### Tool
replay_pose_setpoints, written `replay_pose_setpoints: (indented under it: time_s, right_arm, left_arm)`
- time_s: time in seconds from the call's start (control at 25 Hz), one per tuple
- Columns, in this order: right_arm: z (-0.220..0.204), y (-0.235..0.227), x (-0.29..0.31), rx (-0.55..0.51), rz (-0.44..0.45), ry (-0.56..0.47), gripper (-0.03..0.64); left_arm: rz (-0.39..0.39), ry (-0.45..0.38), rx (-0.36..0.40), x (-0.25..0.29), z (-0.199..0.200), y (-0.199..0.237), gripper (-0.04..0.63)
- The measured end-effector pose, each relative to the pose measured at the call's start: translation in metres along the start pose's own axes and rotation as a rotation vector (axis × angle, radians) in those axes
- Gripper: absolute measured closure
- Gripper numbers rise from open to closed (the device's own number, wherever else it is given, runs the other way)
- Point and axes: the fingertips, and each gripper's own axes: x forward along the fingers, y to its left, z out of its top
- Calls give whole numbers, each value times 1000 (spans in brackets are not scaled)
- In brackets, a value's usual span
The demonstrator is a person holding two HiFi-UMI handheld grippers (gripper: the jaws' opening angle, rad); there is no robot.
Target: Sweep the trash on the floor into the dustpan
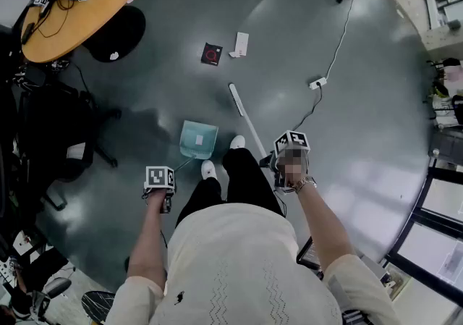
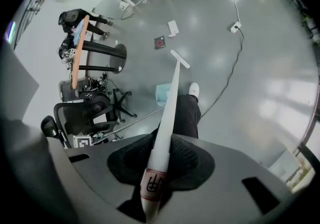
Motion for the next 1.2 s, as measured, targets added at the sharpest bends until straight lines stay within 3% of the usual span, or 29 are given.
replay_pose_setpoints:
  time_s: [0.28,0.44,0.6,0.72,0.92,1.2]
  right_arm:
    - [167,59,-47,-83,15,-46,494]
    - [272,84,-79,-121,10,-35,494]
    - [362,100,-109,-198,-77,-2,494]
    - [421,106,-126,-262,-165,22,494]
    - [487,123,-135,-285,-225,16,494]
    - [521,143,-109,-310,-314,61,495]
  left_arm:
    - [16,-21,-2,5,115,11,503]
    - [42,-8,74,3,195,12,503]
    - [74,-2,154,-1,279,12,503]
    - [105,-8,151,-2,340,18,503]
    - [121,3,157,-6,416,28,503]
    - [177,72,314,3,492,71,503]
